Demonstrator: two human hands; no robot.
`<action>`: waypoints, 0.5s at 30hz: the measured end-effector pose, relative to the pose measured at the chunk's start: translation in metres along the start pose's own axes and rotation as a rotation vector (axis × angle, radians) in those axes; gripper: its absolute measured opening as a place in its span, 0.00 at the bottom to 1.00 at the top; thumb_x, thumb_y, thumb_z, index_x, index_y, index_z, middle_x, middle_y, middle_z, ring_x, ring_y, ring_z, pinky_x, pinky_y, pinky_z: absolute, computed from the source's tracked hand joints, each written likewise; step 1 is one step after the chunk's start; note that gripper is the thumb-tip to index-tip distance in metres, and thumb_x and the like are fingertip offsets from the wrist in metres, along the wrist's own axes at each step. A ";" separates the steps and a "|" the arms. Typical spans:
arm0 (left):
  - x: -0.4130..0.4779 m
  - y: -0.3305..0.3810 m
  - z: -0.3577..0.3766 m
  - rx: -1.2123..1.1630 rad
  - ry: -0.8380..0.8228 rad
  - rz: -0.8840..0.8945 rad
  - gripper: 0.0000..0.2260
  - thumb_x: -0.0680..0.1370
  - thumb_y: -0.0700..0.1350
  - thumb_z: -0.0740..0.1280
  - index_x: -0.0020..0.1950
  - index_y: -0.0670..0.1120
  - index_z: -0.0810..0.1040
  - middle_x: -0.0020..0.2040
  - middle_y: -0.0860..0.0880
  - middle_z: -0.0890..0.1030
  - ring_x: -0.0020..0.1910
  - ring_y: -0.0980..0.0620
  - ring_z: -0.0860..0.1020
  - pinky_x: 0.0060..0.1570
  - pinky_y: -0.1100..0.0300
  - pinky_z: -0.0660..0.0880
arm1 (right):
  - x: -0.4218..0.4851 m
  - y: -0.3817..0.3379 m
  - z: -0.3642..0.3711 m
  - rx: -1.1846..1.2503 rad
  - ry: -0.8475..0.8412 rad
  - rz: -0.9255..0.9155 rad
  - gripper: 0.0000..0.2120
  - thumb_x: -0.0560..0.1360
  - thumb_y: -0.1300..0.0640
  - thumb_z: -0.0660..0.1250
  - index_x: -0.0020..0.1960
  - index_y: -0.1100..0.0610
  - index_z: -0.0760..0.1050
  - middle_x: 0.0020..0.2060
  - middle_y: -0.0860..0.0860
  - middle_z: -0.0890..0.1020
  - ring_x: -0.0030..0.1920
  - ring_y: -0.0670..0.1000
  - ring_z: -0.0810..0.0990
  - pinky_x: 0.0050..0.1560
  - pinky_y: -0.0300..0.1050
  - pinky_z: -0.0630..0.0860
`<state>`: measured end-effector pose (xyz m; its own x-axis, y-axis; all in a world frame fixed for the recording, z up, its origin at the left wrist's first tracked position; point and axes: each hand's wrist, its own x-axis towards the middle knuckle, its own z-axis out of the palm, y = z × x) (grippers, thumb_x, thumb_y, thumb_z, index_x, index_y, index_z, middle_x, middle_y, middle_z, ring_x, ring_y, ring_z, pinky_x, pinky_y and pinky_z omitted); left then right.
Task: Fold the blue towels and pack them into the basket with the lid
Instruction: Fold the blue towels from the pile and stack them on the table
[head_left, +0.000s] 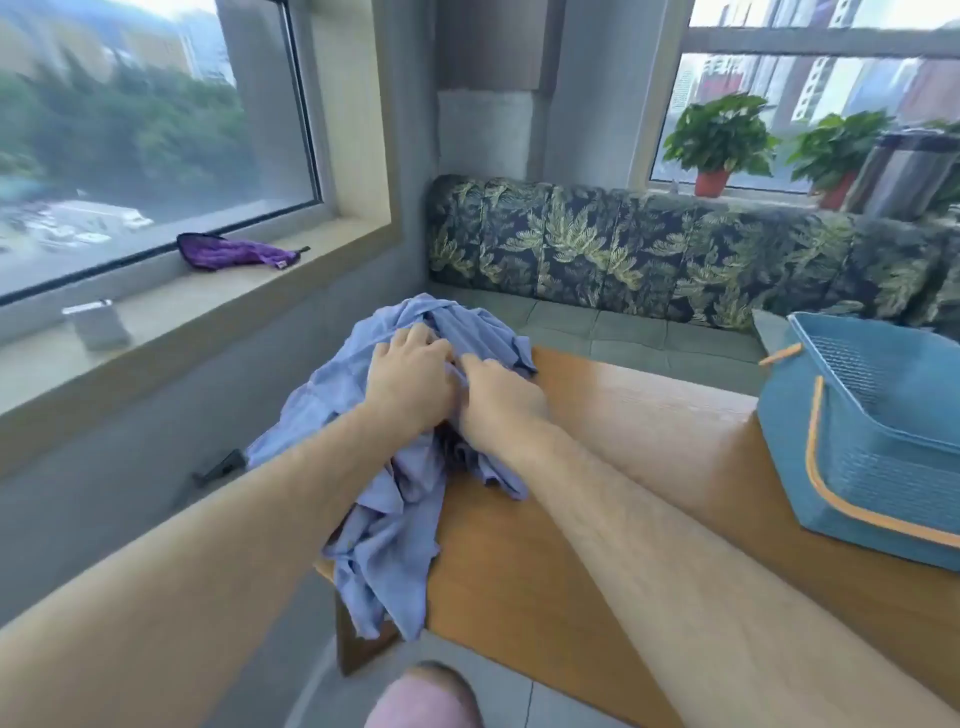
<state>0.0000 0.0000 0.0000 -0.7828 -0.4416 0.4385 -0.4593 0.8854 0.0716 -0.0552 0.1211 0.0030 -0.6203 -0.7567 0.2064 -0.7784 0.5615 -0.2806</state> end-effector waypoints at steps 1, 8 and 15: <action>0.017 -0.009 0.008 -0.006 0.004 -0.034 0.12 0.79 0.51 0.62 0.57 0.49 0.80 0.62 0.48 0.75 0.62 0.44 0.71 0.59 0.52 0.63 | 0.022 -0.001 0.008 -0.002 0.005 -0.037 0.16 0.80 0.50 0.61 0.67 0.52 0.68 0.59 0.53 0.75 0.58 0.60 0.78 0.44 0.50 0.66; 0.106 -0.057 0.062 0.206 -0.233 -0.177 0.21 0.78 0.57 0.64 0.67 0.47 0.72 0.64 0.45 0.76 0.63 0.42 0.72 0.60 0.50 0.67 | 0.117 0.026 0.048 0.010 -0.013 -0.081 0.17 0.82 0.55 0.57 0.70 0.53 0.67 0.62 0.54 0.75 0.61 0.59 0.75 0.45 0.49 0.64; 0.101 -0.026 0.022 -0.014 -0.100 -0.146 0.08 0.81 0.44 0.62 0.58 0.45 0.76 0.58 0.46 0.75 0.55 0.42 0.76 0.52 0.53 0.68 | 0.114 0.052 0.007 0.363 0.059 0.073 0.13 0.83 0.55 0.54 0.50 0.57 0.76 0.46 0.53 0.80 0.49 0.58 0.77 0.42 0.50 0.73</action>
<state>-0.0760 -0.0705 0.0226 -0.7461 -0.5776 0.3313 -0.5661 0.8122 0.1412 -0.1656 0.0622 0.0051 -0.6856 -0.6926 0.2242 -0.6537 0.4500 -0.6084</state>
